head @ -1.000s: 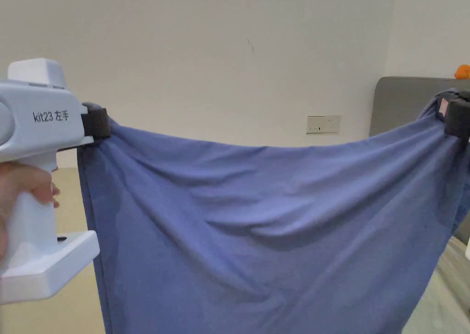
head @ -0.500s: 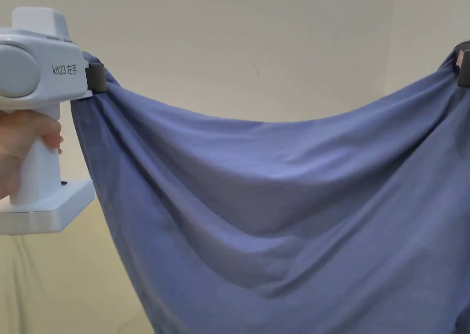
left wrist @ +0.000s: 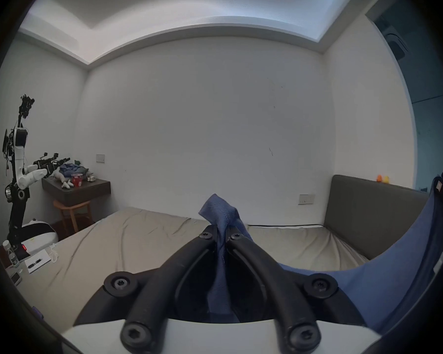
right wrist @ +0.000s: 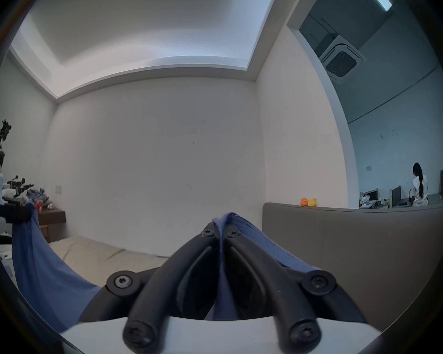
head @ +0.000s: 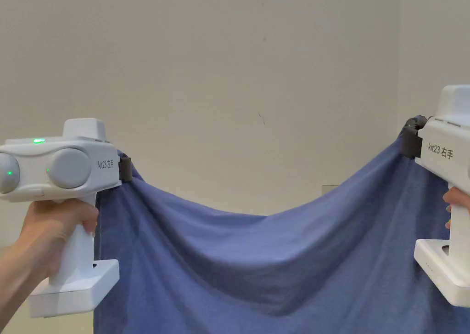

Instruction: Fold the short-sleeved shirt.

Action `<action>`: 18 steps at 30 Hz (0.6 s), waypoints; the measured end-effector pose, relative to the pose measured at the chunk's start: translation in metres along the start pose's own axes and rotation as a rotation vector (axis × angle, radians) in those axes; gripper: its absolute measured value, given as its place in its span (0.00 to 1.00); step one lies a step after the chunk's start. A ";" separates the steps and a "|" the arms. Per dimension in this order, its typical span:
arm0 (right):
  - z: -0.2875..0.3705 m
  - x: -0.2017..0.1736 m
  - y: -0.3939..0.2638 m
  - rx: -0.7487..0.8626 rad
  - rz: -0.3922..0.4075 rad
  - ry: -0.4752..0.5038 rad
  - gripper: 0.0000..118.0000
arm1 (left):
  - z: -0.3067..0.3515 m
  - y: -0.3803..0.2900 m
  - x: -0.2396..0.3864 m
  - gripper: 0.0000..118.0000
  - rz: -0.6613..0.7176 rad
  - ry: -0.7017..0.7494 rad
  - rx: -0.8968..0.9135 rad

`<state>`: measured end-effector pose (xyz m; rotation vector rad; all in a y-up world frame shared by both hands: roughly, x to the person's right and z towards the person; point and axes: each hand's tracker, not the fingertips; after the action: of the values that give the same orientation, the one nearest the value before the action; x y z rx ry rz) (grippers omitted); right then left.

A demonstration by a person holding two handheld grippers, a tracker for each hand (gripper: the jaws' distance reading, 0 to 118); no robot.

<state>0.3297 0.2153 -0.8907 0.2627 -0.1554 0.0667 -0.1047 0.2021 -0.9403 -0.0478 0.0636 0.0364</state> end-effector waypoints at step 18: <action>0.012 -0.006 -0.141 -0.179 0.030 0.105 0.01 | -0.039 -0.100 0.000 0.02 -0.120 -0.106 -0.084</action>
<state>0.3341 0.0759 -0.9161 0.0785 -0.0598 0.0955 -0.1035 0.1002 -0.9741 -0.1339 -0.0469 -0.0780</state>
